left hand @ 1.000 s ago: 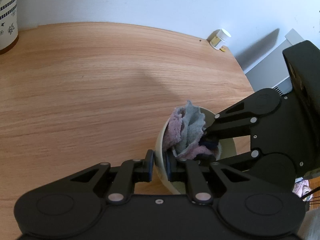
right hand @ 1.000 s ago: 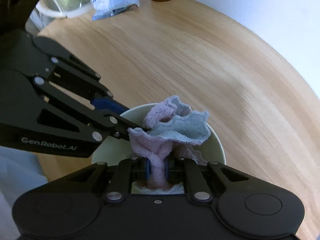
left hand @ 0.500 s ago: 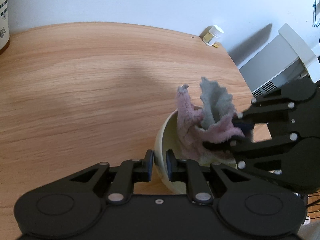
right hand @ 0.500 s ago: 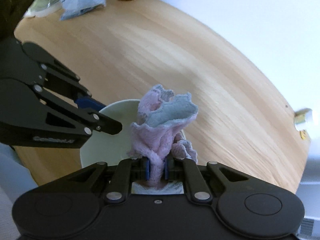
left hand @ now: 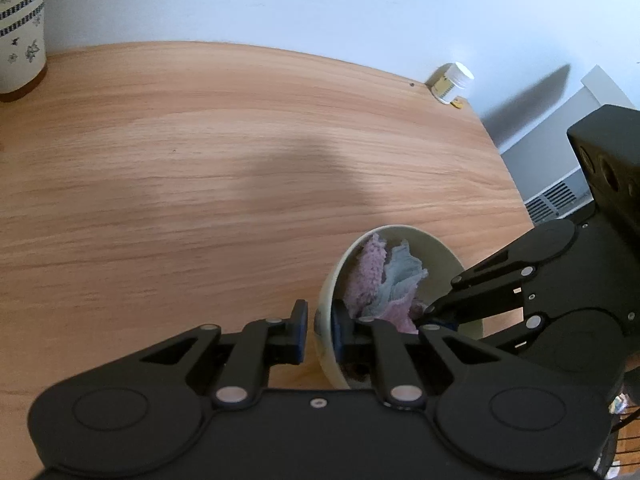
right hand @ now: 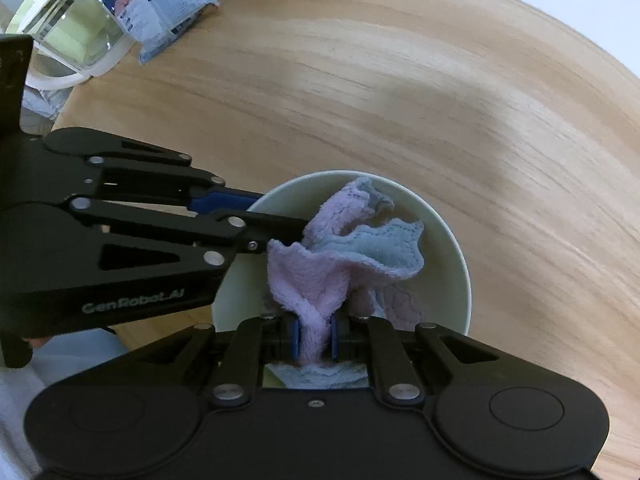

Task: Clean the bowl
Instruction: 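Lift the cloth out of the bowl with the right gripper while the left gripper tilts the bowl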

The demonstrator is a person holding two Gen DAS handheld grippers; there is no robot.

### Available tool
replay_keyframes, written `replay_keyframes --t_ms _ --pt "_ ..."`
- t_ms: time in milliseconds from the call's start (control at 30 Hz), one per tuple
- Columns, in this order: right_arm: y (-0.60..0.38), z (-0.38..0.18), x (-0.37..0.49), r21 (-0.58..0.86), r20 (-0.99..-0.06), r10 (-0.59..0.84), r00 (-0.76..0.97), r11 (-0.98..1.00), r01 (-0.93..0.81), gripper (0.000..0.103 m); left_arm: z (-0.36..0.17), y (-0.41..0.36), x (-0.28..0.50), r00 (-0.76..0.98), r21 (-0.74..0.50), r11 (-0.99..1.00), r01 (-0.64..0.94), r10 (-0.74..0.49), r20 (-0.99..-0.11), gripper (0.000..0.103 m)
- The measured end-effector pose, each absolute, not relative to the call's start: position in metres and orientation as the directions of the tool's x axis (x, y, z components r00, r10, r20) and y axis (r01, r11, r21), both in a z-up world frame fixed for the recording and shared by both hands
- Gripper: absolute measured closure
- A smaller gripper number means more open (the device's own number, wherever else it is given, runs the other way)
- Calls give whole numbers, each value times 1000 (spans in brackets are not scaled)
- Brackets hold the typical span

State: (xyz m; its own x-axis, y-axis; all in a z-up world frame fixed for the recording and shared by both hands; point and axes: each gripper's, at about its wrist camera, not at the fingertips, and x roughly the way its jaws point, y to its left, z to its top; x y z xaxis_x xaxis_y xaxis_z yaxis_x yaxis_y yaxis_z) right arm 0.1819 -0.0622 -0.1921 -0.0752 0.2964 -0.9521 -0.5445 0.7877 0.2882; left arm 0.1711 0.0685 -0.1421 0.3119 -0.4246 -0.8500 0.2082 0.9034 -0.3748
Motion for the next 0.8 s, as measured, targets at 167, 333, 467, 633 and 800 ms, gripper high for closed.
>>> replay_keyframes --t_ms 167,333,467,633,800 --pt "-58 -187 175 215 -971 234 -48 767 -605 90 -142 65 171 326 -349 914 206 -400 -856 90" --pt "-55 -182 167 95 -988 152 29 746 -659 90 -142 60 171 329 -324 923 207 -377 -866 90" --pt "-59 -172 163 45 -987 139 87 742 -668 90 -141 55 170 324 -308 927 212 -364 -873 89" --pt "-75 -149 163 50 -974 181 138 761 -647 90 -143 57 171 310 -339 925 173 -378 -872 89" --pt "-105 -127 167 119 -937 283 202 807 -579 90 -145 56 168 323 -361 917 168 -397 -859 86"
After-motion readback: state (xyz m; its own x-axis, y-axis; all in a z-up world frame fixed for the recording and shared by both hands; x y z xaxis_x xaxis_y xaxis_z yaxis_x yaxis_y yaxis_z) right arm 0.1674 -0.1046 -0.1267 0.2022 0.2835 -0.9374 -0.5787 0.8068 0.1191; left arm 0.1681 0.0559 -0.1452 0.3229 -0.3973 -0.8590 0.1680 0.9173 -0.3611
